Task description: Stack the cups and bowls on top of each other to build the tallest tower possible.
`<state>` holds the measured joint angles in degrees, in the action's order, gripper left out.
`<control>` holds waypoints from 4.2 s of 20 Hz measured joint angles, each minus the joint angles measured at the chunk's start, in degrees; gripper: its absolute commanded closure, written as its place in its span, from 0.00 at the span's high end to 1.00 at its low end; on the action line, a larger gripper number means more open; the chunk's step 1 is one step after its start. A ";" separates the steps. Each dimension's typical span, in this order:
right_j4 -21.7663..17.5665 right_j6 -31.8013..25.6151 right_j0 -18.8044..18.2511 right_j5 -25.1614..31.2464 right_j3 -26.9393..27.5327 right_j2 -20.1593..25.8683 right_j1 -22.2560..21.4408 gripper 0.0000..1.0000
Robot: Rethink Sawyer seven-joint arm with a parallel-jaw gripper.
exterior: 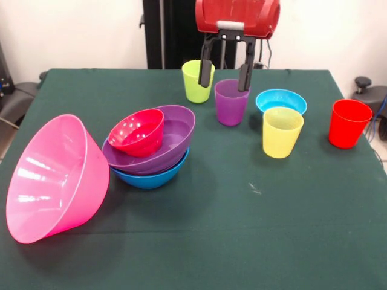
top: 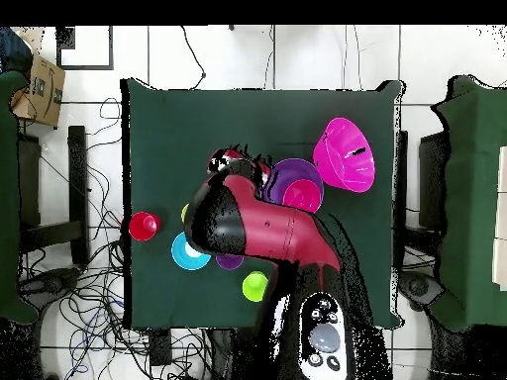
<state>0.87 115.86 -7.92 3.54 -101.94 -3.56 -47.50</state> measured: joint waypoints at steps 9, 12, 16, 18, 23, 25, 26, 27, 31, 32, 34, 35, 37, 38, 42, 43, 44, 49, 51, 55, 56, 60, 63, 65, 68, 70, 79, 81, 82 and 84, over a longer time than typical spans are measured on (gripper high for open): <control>0.00 0.00 0.82 -5.23 0.00 0.70 0.02 1.00; 0.00 0.00 0.80 -6.32 -0.02 1.29 0.02 1.00; -0.02 0.00 0.74 -6.38 -0.03 2.19 0.02 1.00; -0.04 0.00 0.59 -6.40 -0.20 2.87 0.01 1.00; -0.05 0.14 -1.02 -7.15 -1.73 5.85 -0.01 1.00; -0.05 0.48 -2.91 -8.37 -3.56 8.48 0.00 1.00; -0.04 0.64 -3.38 -8.78 -4.10 9.15 0.00 1.00; -0.04 0.79 -3.86 -9.19 -4.65 9.81 0.01 1.00; -0.02 1.34 -5.15 -10.20 -6.52 11.87 0.02 1.00; -0.04 1.36 -5.30 -10.19 -6.82 12.15 0.02 1.00; -0.02 1.36 -5.48 -10.19 -7.67 12.75 0.02 1.00; -0.02 1.36 -5.45 -10.19 -8.40 13.10 0.02 1.00; -0.02 1.36 -5.40 -10.19 -8.85 13.27 0.01 1.00; -0.01 1.36 -5.30 -10.19 -9.21 13.36 0.02 1.00; 0.00 1.36 -4.81 -10.19 -9.88 13.39 0.01 1.00; 0.00 1.36 -4.69 -10.19 -9.94 13.39 0.00 1.00; 0.05 1.36 -4.44 -10.19 -9.98 13.36 0.02 1.00; 0.31 1.36 -2.59 -10.20 -9.98 12.95 0.70 1.00; 0.51 1.36 -1.75 -10.19 -9.99 12.53 1.37 1.00; 0.64 1.36 -0.66 -10.20 -9.98 11.60 2.39 1.00; 0.64 1.36 -0.59 -10.20 -9.98 11.51 2.50 1.00; 0.69 1.36 0.07 -10.20 -9.98 10.12 3.77 1.00; 0.68 1.36 0.11 -10.20 -9.98 9.43 4.45 1.00; 0.68 1.36 0.12 -10.20 -9.97 8.73 4.86 1.00; 0.68 1.36 0.08 -10.20 -9.96 7.82 5.35 1.00; 0.68 1.36 0.09 -10.20 -9.93 7.55 5.53 1.00; 0.69 1.36 0.21 -10.20 -8.96 6.42 7.83 1.00; 0.70 1.36 0.22 -10.21 -8.83 6.34 8.07 1.00; 0.69 1.36 0.23 -10.20 -8.73 6.27 8.28 1.00; 0.70 1.36 0.26 -10.21 -8.49 6.13 8.71 1.00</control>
<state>1.57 117.23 -7.66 -6.67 -110.42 2.57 -38.78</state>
